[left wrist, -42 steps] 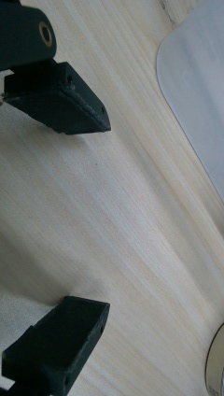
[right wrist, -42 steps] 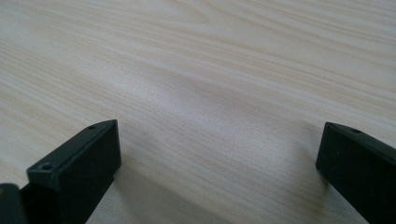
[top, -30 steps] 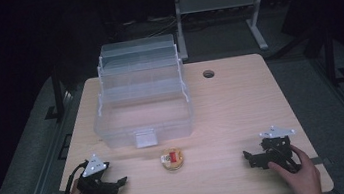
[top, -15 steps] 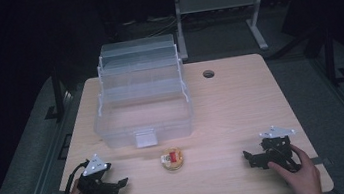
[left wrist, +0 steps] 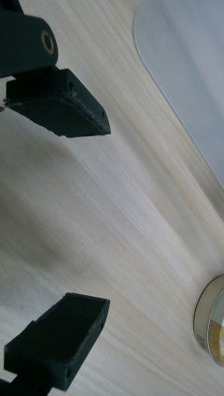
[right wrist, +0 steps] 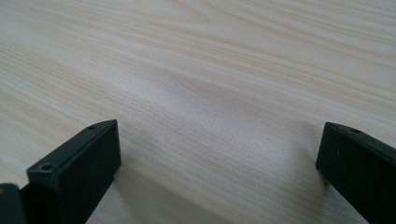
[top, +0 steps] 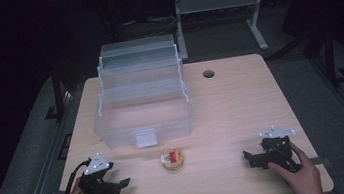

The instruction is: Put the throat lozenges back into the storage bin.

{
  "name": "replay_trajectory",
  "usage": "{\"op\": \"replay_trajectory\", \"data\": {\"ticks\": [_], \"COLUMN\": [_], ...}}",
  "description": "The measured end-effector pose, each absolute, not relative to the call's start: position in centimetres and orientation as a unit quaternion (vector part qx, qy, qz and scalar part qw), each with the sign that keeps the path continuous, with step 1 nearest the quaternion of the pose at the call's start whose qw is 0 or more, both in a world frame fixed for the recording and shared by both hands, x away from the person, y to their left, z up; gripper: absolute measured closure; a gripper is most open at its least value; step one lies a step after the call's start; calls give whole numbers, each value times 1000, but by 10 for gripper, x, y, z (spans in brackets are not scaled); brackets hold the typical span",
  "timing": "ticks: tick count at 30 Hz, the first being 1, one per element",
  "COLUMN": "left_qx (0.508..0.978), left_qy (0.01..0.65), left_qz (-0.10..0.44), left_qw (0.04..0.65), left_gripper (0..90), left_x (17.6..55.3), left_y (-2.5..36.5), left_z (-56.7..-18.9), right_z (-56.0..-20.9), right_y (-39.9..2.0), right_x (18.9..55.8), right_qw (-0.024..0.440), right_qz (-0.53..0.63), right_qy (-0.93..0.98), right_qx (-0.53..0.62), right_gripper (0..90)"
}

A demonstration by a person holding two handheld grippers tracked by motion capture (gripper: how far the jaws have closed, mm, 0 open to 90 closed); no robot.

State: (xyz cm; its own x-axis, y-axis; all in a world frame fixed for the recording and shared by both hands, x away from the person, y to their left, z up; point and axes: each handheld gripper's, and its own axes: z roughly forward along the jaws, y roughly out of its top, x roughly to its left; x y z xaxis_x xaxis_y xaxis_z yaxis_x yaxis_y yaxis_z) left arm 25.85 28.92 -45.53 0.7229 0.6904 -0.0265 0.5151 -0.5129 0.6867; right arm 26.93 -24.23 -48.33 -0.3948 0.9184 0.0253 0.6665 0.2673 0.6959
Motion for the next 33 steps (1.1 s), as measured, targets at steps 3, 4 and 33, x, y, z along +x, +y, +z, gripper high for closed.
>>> {"op": "replay_trajectory", "data": {"ticks": [3, 4, 33], "left_qx": [862, 862, 880], "left_qy": [349, 348, 321], "left_qz": [123, 121, 100], "left_qw": [347, 347, 334], "left_gripper": [133, 133, 142], "left_x": [259, 258, 265], "left_y": [287, 285, 265], "left_z": [-454, -453, -445], "right_z": [-483, -483, -483], "right_y": [-242, -242, -242], "right_x": [269, 269, 269], "right_qw": [197, 197, 197], "right_qz": [320, 320, 320], "right_qy": [771, 771, 771], "right_qx": [514, 514, 514], "right_gripper": [0, 0, 0]}}
